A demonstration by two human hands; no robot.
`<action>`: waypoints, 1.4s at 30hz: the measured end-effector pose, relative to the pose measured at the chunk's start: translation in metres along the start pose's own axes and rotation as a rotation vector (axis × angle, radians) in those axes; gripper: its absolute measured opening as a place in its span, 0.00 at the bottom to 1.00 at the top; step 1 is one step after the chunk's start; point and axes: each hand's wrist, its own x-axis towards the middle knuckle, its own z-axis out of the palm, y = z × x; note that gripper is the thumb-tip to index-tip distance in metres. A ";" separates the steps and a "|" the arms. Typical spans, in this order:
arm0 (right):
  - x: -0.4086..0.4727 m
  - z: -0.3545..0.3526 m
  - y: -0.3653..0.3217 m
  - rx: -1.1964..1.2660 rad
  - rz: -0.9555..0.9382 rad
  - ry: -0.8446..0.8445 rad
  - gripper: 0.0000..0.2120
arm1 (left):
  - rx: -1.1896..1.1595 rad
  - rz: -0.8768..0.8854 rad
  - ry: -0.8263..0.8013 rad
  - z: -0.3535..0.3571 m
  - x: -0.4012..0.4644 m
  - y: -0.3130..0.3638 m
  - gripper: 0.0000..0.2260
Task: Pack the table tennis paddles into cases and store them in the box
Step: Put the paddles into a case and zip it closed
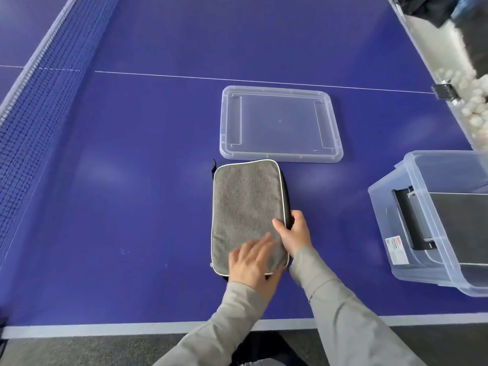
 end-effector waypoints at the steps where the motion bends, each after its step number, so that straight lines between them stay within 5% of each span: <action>1: 0.002 0.000 0.002 -0.016 0.014 -0.004 0.13 | 0.001 -0.092 0.055 -0.004 0.003 -0.009 0.19; 6: 0.007 0.002 0.016 -0.029 0.073 -0.003 0.16 | -0.307 -0.828 0.053 -0.029 0.034 -0.066 0.29; 10: 0.008 0.003 0.020 -0.027 0.083 -0.014 0.22 | -0.762 -1.057 -0.009 -0.033 0.058 -0.083 0.31; 31: 0.018 -0.006 0.021 -0.149 0.055 -0.077 0.24 | -0.746 -1.098 -0.221 -0.020 0.093 -0.074 0.28; 42: 0.011 -0.027 0.032 -0.041 -0.025 -0.043 0.20 | -0.968 -1.026 -0.005 -0.021 0.076 -0.053 0.28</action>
